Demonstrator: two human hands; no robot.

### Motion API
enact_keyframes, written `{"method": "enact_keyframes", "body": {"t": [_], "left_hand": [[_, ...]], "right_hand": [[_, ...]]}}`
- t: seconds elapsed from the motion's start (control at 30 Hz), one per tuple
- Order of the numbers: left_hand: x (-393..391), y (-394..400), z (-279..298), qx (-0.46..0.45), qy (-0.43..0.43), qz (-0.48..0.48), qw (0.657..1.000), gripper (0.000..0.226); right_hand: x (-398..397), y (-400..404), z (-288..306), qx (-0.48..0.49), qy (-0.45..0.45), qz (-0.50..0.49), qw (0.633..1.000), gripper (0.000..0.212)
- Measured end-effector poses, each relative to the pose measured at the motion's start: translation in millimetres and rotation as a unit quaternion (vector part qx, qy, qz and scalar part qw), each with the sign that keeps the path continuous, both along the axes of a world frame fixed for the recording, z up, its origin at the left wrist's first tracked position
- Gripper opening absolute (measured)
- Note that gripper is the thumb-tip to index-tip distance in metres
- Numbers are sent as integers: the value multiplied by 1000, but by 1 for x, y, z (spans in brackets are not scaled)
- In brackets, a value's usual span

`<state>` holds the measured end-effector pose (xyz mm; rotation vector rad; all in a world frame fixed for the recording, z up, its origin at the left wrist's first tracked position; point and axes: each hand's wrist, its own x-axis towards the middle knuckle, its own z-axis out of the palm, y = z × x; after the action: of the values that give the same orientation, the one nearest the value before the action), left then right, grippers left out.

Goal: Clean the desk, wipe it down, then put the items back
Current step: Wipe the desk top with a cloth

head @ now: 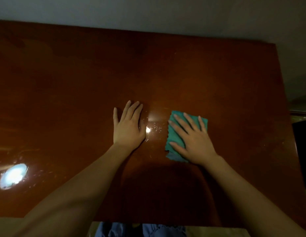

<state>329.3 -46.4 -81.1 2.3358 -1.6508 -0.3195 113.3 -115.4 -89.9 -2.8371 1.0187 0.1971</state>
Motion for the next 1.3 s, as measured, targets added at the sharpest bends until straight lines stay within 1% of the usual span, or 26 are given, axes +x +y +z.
{"method": "enact_keyframes", "body": {"t": [0.07, 0.13, 0.27, 0.3, 0.33, 0.4, 0.47, 0.53, 0.6, 0.67, 0.7, 0.73, 0.77, 0.87, 0.93, 1.0, 1.07, 1.1, 1.17, 1.23, 1.3], "left_hand": [[3, -15, -1, -1, 7, 14, 1000, 59], [5, -26, -2, -1, 8, 26, 1000, 59], [5, -34, -2, -7, -1, 28, 1000, 61], [6, -37, -2, -9, -3, 29, 1000, 61], [6, -41, -2, -10, -2, 32, 999, 60], [8, -52, -2, -12, 4, 43, 999, 57], [11, -65, -2, -14, 7, 57, 998, 53], [13, -74, -2, -11, 8, 65, 998, 53], [15, -78, -2, -7, 3, 66, 998, 52], [16, -78, -1, -6, -1, 65, 998, 52], [16, -79, 0, -5, 0, 65, 998, 52], [16, -80, 0, -4, 2, 64, 998, 52], [16, -81, 0, -3, 4, 64, 998, 52], [17, -88, 1, -5, 8, 70, 998, 52], [18, -96, 2, -10, 10, 78, 997, 52], [19, -107, 1, -14, 14, 87, 996, 52], [21, -119, 0, -21, 22, 99, 995, 51], [22, -124, 0, -23, 25, 104, 994, 51], [24, -132, -1, -27, 25, 110, 993, 51], [26, -134, -1, -27, 24, 111, 993, 51], [26, -134, 0, -25, 24, 108, 994, 52]], "right_hand": [[-3, -23, 2, 10, -15, -58, 998, 69], [2, -51, 5, 11, -39, -140, 989, 69], [37, -101, 7, 1, -40, -322, 946, 66], [52, -110, 7, 5, -37, -346, 937, 67], [67, -117, 6, 12, -34, -348, 937, 67], [92, -123, 5, 21, -30, -288, 957, 67], [103, -119, 4, 16, -25, -187, 982, 67], [94, -110, 5, 12, -24, -79, 997, 69], [71, -102, 5, 18, -20, 33, 999, 72], [39, -102, 2, 16, -6, 108, 994, 70], [24, -106, 1, 10, 1, 117, 993, 69], [11, -110, 1, 8, 5, 103, 995, 68], [0, -117, 2, 11, 5, 71, 997, 69], [-11, -142, 7, 16, -13, -77, 997, 73], [3, -163, 10, 11, -23, -176, 984, 72], [30, -184, 9, 11, -26, -264, 964, 69], [63, -201, 7, 17, -26, -300, 953, 68], [78, -206, 5, 19, -25, -293, 955, 69], [101, -210, 4, 18, -22, -242, 970, 69], [109, -206, 5, 15, -19, -154, 988, 68], [100, -196, 8, 7, -19, -41, 999, 70]]}}
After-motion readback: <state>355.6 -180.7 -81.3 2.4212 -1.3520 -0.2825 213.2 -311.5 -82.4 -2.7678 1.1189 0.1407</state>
